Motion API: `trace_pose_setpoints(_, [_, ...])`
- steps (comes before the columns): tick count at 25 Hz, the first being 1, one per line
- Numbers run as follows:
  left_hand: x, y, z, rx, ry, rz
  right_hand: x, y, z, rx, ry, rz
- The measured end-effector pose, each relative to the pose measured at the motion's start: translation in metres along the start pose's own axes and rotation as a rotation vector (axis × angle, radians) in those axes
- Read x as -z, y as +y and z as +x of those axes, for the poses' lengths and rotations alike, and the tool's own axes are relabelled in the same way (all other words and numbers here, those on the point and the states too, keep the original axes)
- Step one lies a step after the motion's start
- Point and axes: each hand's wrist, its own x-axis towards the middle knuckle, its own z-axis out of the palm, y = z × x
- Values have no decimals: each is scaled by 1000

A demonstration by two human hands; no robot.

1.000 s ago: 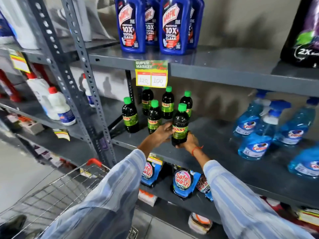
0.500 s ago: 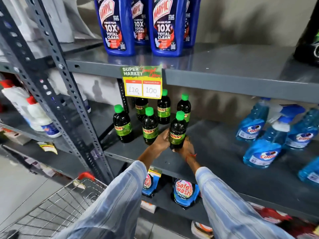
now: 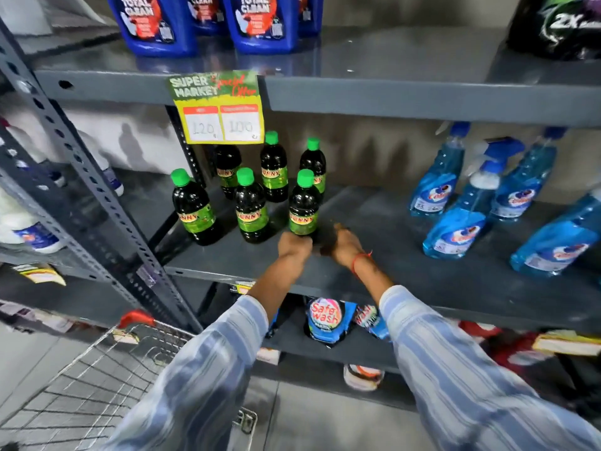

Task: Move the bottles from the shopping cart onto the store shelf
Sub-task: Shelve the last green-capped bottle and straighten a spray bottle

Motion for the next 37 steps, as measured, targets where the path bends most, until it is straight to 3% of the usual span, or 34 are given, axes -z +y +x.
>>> trace_pose_setpoints(5, [-70,37,-71,173,-239,-328,90,61,-44,-31,-18,-100])
trace_pose_setpoints(12, [-214,93,-160,30,-451,-283,214,189,-107,-98,204,12])
trace_pose_setpoints(15, [-263,98,-177,-194,-434,-87,245,235,-121,-141,283,58])
trace_pose_setpoints(18, [-294,103,-176,-435,-358,144,256,273,-122,-239,368,117])
trace_pose_setpoints(20, [-313,110,-169,-470,-417,185,262,295,-118,-316,405,107])
trace_pose_setpoints(23, [-334,110,-153,-496,-520,281,267,312,-106,-276,343,72])
trace_pose_setpoints(25, [-343,108,-147,-466,-578,217,272,316,-97,-204,333,122])
trace_pose_setpoints(31, [-353,101,-135,-429,-609,178,270,327,-81,-190,312,152])
trace_pose_setpoints(37, [-348,78,-131,-456,-537,178,255,334,-90,-154,334,93])
